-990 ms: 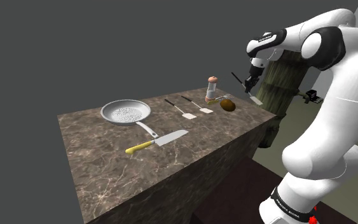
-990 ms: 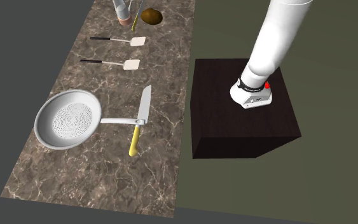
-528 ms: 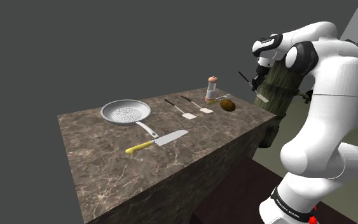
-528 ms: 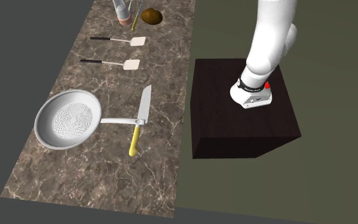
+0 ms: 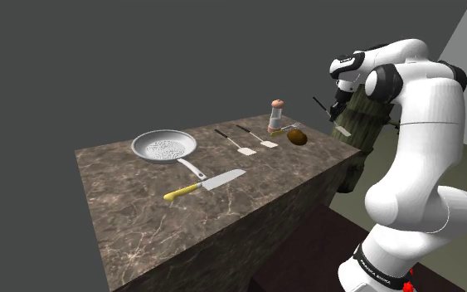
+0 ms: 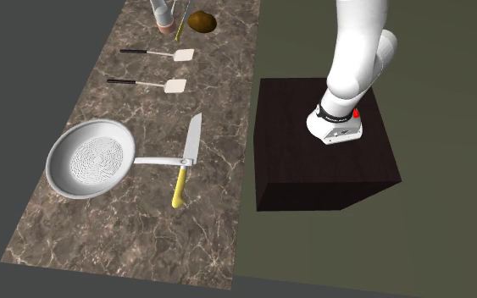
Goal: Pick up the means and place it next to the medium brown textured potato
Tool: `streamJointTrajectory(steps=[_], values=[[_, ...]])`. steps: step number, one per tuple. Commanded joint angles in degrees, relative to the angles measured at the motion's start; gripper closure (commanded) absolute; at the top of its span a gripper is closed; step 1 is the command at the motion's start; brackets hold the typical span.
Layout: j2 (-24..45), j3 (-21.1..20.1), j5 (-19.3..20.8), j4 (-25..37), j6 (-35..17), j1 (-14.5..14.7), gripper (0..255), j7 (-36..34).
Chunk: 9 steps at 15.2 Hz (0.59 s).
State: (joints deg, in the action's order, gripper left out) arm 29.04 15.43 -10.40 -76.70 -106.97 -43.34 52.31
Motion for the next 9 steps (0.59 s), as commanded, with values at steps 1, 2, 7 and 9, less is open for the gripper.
streamJointTrajectory(steps=[1, 2, 7, 9], values=[[0.32, -0.07, -0.12, -1.10, -1.43, 0.06, 255, 0.13], [0.42, -0.10, -0.17, -1.72, -2.14, 0.09, 255, 0.20], [1.13, -0.26, -0.49, -4.50, -5.58, 0.20, 255, 0.56], [1.50, -0.35, -0.64, -5.48, -6.91, 0.23, 255, 0.72]])
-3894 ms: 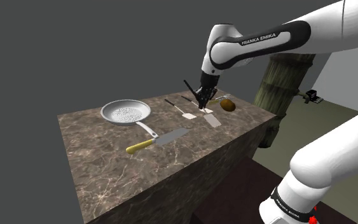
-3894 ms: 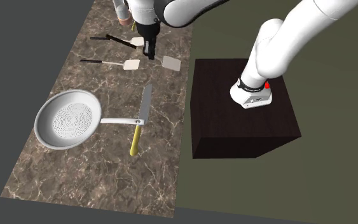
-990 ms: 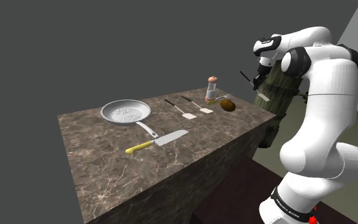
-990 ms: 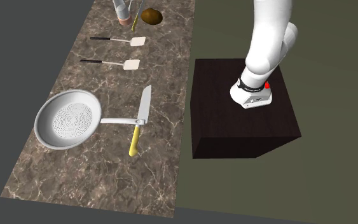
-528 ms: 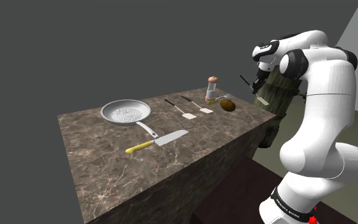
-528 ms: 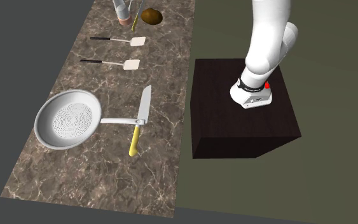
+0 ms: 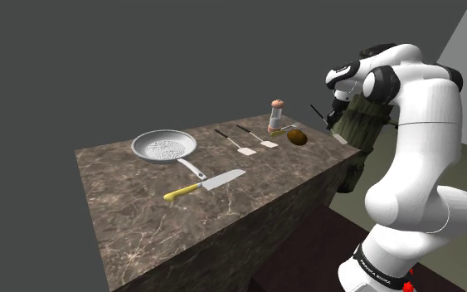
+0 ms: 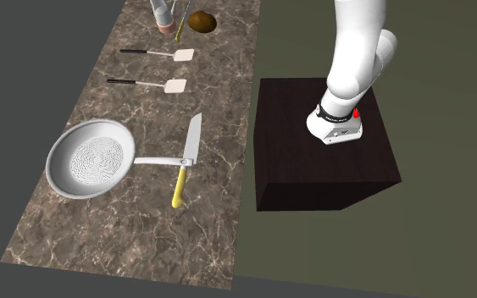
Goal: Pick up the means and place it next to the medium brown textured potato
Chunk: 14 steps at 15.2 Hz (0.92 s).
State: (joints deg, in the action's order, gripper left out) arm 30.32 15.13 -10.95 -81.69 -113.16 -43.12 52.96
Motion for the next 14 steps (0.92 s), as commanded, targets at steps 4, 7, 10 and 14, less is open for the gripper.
streamJointTrajectory(steps=[4, 7, 10, 14], values=[[1.10, -0.23, -0.43, -2.22, -3.30, 0.02, 255, 0.39], [1.87, -0.39, -0.72, -3.35, -5.18, 0.00, 255, 0.64], [2.84, -0.59, -1.07, -4.44, -7.21, -0.06, 255, 0.93], [2.84, -0.59, -1.07, -4.44, -7.21, -0.06, 255, 0.93]])
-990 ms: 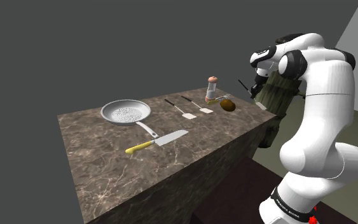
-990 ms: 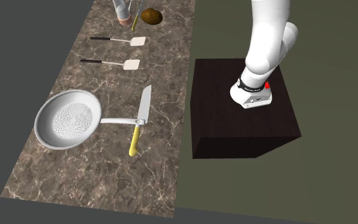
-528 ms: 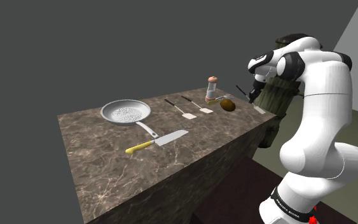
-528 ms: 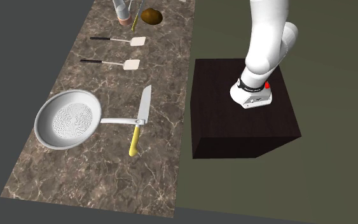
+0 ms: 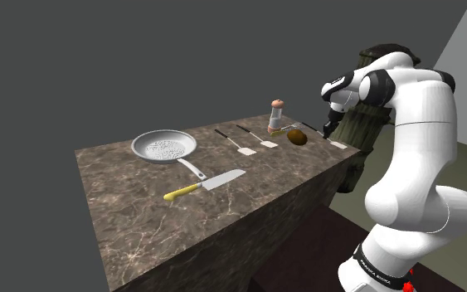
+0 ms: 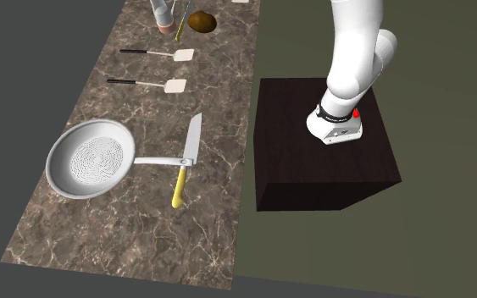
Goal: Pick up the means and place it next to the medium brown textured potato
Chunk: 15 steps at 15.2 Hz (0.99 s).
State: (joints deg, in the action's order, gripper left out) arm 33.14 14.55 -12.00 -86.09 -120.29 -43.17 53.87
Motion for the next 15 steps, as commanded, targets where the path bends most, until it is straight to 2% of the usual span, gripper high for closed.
streamJointTrajectory(steps=[1, 4, 5, 10, 14, 15], values=[[0.02, 0.00, -0.01, -0.05, -0.08, -0.01, 255, 0.02], [0.02, 0.00, -0.01, -0.04, -0.07, -0.01, 255, 0.02], [0.02, 0.00, -0.01, -0.04, -0.07, -0.01, 0, 0.02], [0.02, 0.00, -0.01, -0.04, -0.07, -0.01, 0, 0.02], [-2.87, 0.58, 0.93, 2.80, 5.57, 0.03, 0, -0.58], [-2.87, 0.57, 0.93, 2.80, 5.57, 0.03, 0, -0.58]])
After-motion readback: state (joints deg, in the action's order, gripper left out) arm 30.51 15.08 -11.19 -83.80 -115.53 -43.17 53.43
